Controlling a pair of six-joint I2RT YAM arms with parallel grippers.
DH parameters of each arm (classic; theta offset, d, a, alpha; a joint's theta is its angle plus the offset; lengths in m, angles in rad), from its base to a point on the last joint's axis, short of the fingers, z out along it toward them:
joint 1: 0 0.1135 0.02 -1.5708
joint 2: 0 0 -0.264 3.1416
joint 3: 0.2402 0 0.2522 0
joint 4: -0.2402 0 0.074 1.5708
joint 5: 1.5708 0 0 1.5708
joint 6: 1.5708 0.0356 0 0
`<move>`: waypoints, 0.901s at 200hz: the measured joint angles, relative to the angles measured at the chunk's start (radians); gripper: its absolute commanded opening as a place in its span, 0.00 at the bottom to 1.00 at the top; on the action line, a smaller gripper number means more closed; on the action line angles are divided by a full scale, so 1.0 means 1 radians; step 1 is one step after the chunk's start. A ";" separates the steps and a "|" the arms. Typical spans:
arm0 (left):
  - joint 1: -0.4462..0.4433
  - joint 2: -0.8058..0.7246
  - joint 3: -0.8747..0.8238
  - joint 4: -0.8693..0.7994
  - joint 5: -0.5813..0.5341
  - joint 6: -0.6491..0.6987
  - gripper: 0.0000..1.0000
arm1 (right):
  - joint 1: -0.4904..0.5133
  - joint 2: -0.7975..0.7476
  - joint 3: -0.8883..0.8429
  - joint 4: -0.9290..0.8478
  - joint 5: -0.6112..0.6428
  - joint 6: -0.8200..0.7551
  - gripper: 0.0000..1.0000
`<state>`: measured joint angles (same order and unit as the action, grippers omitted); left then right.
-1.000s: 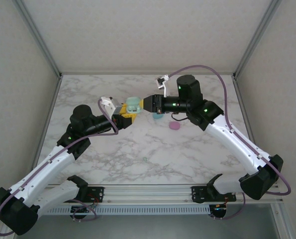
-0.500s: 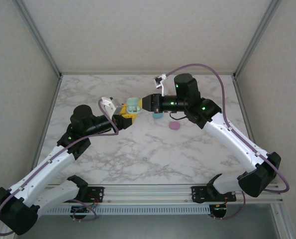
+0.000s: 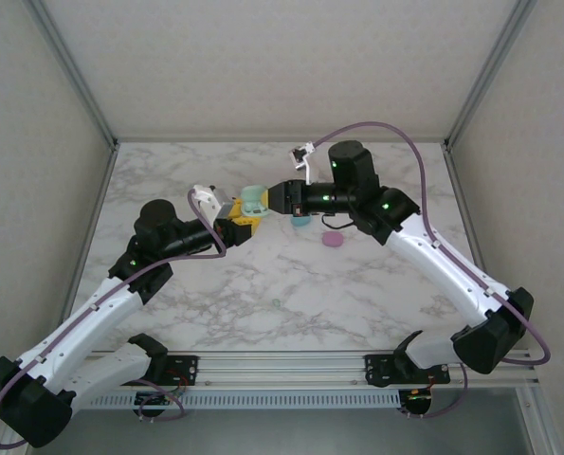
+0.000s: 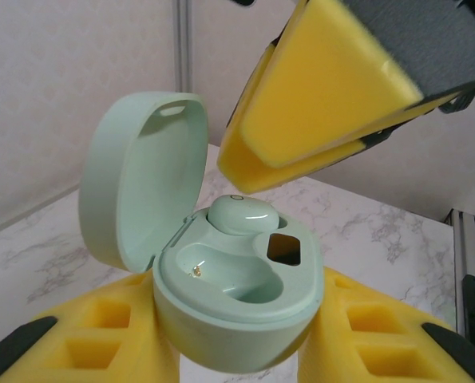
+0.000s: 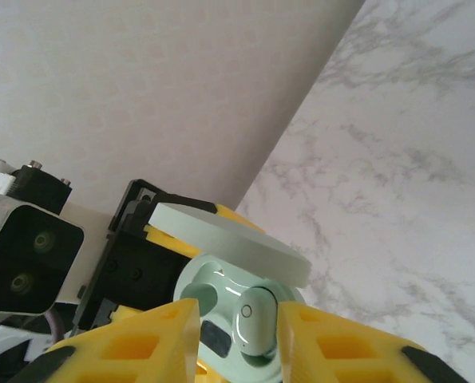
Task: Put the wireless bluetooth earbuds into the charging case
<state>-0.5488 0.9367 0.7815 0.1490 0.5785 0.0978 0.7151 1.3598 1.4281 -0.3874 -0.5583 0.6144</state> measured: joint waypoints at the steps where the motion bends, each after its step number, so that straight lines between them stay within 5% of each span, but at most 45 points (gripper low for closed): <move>1: 0.000 0.000 0.000 0.000 0.000 0.000 0.27 | 0.000 -0.002 0.000 -0.001 0.003 -0.001 0.35; 73: 0.000 -0.090 0.000 -0.060 -0.090 0.030 0.27 | -0.024 -0.158 -0.124 -0.283 0.346 -0.013 0.41; 119: 0.000 -0.175 0.000 -0.100 -0.136 0.042 0.27 | 0.084 0.110 -0.304 -0.325 0.323 0.026 0.40; 180: 0.000 -0.225 0.019 -0.152 -0.167 0.056 0.27 | 0.301 0.476 -0.084 -0.468 0.415 -0.086 0.41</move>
<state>-0.5491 0.7113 0.8005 -0.0029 0.4118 0.1543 1.0164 1.8362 1.3445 -0.8551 -0.1429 0.5282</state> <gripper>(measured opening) 0.347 0.403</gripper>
